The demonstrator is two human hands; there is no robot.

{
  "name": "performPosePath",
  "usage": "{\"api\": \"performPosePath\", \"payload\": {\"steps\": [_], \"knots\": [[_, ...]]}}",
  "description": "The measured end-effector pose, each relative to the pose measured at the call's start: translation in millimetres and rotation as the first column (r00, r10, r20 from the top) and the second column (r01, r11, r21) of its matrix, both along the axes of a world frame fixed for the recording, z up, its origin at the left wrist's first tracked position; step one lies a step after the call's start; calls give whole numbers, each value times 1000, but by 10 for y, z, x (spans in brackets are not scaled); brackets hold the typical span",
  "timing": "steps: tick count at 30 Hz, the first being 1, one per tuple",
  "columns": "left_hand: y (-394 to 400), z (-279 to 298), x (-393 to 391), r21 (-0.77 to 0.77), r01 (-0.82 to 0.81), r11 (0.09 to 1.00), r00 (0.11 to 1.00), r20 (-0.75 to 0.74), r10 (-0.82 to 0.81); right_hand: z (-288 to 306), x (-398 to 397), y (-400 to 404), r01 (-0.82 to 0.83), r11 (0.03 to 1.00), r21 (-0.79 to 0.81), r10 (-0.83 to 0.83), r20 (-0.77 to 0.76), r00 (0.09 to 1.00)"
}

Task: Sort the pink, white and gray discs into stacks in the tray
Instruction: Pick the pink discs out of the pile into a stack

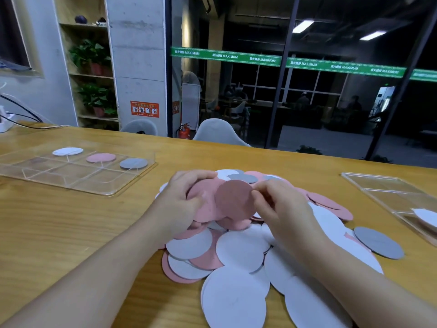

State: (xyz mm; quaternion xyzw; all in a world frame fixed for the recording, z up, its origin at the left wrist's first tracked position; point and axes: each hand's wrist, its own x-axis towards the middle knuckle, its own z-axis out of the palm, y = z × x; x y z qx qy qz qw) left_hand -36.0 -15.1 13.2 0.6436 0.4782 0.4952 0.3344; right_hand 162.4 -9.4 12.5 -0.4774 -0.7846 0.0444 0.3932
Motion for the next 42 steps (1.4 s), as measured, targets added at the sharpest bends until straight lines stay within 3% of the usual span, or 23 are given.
{"api": "performPosePath", "payload": {"steps": [4,8,11,13,15,17,22,24,26,28,31,34,38,42], "knots": [[-32,-56,74,5,153,988,983,-104,-151,-66,-126,-35,-24,996,-89,14,-115,993],[-21,-94,81,104,174,979,941,-310,-134,-92,-200,-87,-75,995,-62,67,-115,991],[-13,-80,86,163,157,974,955,-277,-107,-50,-205,-114,-59,996,-65,48,-148,988],[-36,-56,117,206,166,964,973,-190,-127,-23,-232,-138,-112,975,-191,67,-228,971],[-43,-61,174,249,156,956,977,-184,-111,4,-291,-181,-351,860,-369,140,-491,860],[-44,-94,240,258,156,954,965,-246,-91,-55,-305,-153,-498,769,-401,135,-659,740],[-13,-154,245,127,198,972,939,-309,-151,-131,-218,-48,-537,730,-423,54,-747,663],[12,-117,186,100,184,978,965,-208,-160,-70,-196,-49,-531,717,-452,94,-692,716],[31,-59,82,68,119,991,993,-35,-117,-23,-194,-53,-451,775,-443,141,-575,806],[89,-29,-49,91,-20,996,1000,-10,21,-6,-214,-63,-337,852,-401,130,-461,878],[164,-23,-203,90,-174,981,985,6,174,7,-286,-100,-193,931,-311,177,-81,981],[224,-69,-295,73,-292,954,956,23,291,29,-397,-36,-189,967,-173,228,248,942],[297,-104,-388,18,-437,899,898,57,436,113,-586,71,-220,933,-283,316,360,878],[335,-125,-401,0,-457,889,886,89,456,237,-749,152,-183,916,-356,361,539,761]]}}
